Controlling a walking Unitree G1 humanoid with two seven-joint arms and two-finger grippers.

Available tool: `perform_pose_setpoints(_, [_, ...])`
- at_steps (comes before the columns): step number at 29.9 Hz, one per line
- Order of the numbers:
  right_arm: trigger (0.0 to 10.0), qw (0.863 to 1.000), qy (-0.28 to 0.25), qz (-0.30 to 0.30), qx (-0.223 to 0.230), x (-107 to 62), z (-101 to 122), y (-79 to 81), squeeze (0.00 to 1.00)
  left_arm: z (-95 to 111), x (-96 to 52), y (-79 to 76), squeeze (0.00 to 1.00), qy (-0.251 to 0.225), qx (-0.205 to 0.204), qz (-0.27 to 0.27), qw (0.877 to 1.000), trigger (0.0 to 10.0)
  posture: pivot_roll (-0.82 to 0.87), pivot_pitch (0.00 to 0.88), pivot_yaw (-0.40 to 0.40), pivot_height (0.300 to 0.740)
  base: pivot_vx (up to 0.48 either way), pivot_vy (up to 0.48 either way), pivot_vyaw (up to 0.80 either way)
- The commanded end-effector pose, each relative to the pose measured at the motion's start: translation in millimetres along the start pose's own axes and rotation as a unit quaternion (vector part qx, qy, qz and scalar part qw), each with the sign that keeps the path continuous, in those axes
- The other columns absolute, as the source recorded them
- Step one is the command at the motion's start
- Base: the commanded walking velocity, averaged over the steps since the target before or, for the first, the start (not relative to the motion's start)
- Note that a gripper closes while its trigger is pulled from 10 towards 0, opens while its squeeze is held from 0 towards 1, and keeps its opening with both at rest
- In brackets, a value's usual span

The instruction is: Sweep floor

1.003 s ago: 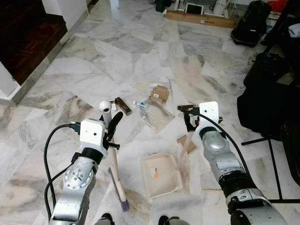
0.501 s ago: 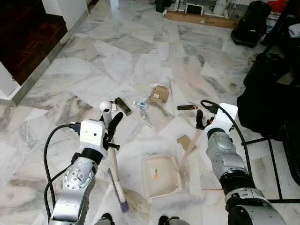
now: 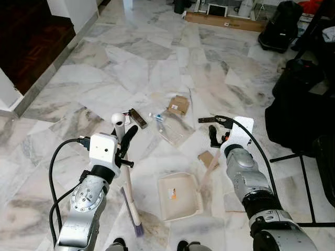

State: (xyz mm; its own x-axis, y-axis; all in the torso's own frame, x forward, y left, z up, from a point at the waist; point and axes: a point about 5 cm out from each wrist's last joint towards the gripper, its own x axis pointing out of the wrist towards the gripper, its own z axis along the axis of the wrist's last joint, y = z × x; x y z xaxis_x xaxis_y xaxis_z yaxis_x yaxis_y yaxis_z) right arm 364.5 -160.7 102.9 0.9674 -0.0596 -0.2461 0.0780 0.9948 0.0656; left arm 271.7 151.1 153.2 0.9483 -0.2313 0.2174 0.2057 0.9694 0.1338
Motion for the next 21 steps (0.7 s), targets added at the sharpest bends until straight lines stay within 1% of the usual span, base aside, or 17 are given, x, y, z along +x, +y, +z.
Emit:
perform_pose_setpoints(1, [10.0,1.000,0.015,-0.004,-0.002,-1.3,-8,-3.6,0.00,9,-0.1,-2.2,0.00,-0.016,0.008,-0.005,1.000,10.0,-0.01,0.204,-0.047,0.740,0.000,0.000,0.00])
perform_pose_setpoints(2, [10.0,1.000,0.014,0.008,-0.017,-1.4,-8,-3.0,0.00,9,-0.1,-2.3,0.00,-0.017,0.008,-0.006,1.000,10.0,-0.01,0.207,-0.048,0.740,0.000,0.000,0.00])
perform_pose_setpoints(4, [10.0,0.999,0.010,0.019,-0.033,-1.7,-8,-2.0,0.00,9,-0.1,-2.1,0.00,-0.017,0.008,-0.005,1.000,10.0,-0.01,0.207,-0.047,0.740,0.000,0.000,0.00])
perform_pose_setpoints(5, [10.0,0.998,0.006,0.024,-0.050,-1.9,-8,-2.0,0.00,9,0.0,-1.9,0.00,-0.017,0.008,-0.005,1.000,10.0,-0.01,0.210,-0.048,0.740,0.000,0.000,0.00])
perform_pose_setpoints(7, [10.0,0.998,0.005,0.027,-0.062,-1.9,-8,-2.7,0.00,9,0.0,-1.8,0.00,-0.017,0.007,-0.004,1.000,10.0,-0.01,0.210,-0.048,0.740,0.000,0.000,0.00])
perform_pose_setpoints(8, [10.0,0.996,0.003,0.027,-0.082,-1.9,-8,-3.8,0.00,9,-0.3,-2.2,0.00,-0.017,0.007,-0.005,1.000,10.0,-0.01,0.211,-0.048,0.740,0.000,0.000,0.00])
perform_pose_setpoints(9, [10.0,0.996,0.002,0.027,-0.089,-1.9,-8,-4.0,0.00,9,-0.5,-2.4,0.00,-0.017,0.007,-0.005,1.000,10.0,-0.01,0.211,-0.048,0.740,0.000,0.000,0.00])
perform_pose_setpoints(15, [10.0,0.992,0.004,0.022,-0.123,-2.5,-13,-9.4,0.00,9,-1.3,-3.3,0.00,-0.017,0.004,-0.005,1.000,10.0,-0.01,0.214,-0.050,0.740,0.000,0.000,0.00])
perform_pose_setpoints(21, [10.0,0.992,0.009,0.002,-0.126,-2.4,-16,-15.8,0.00,9,-2.3,-3.5,0.00,-0.016,0.004,-0.005,1.000,10.0,-0.02,0.219,-0.049,0.740,0.000,0.000,0.00])
